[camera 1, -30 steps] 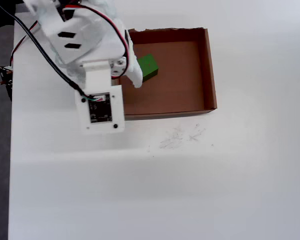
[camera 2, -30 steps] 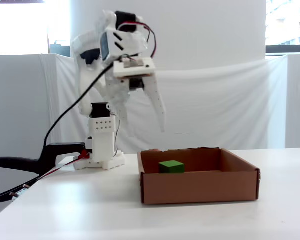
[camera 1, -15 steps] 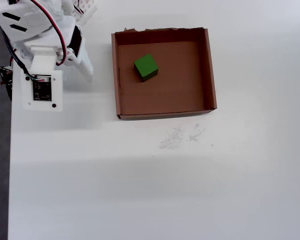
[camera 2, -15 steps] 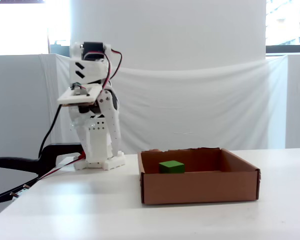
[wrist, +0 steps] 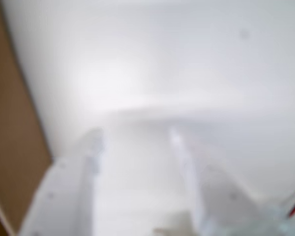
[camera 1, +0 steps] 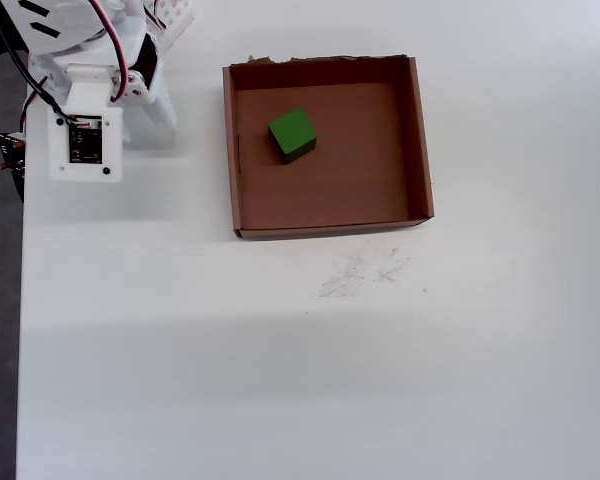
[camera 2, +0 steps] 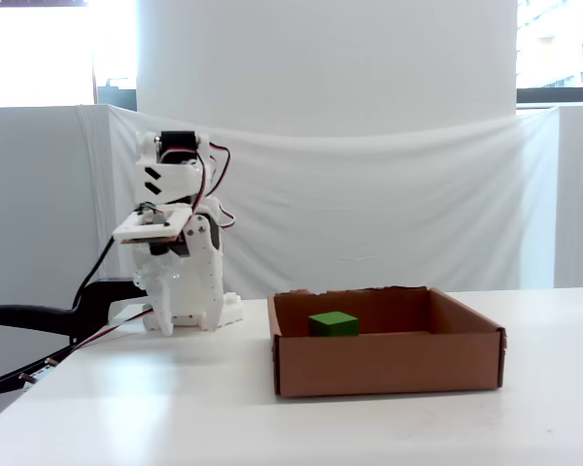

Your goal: Grasp a green cube and put it in a box.

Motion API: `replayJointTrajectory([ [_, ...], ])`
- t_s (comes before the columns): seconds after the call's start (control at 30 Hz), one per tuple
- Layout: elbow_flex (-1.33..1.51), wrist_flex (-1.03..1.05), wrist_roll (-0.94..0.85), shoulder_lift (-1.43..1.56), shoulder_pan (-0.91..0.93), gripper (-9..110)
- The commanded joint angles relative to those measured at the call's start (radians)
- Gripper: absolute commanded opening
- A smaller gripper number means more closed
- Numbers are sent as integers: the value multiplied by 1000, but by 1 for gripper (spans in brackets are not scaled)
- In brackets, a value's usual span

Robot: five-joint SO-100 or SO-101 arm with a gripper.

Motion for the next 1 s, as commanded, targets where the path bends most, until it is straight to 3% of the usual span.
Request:
replayJointTrajectory([
  [0.0,15,14,-25,51,5,17],
  [0.97,41,121,-29,71,8,17],
])
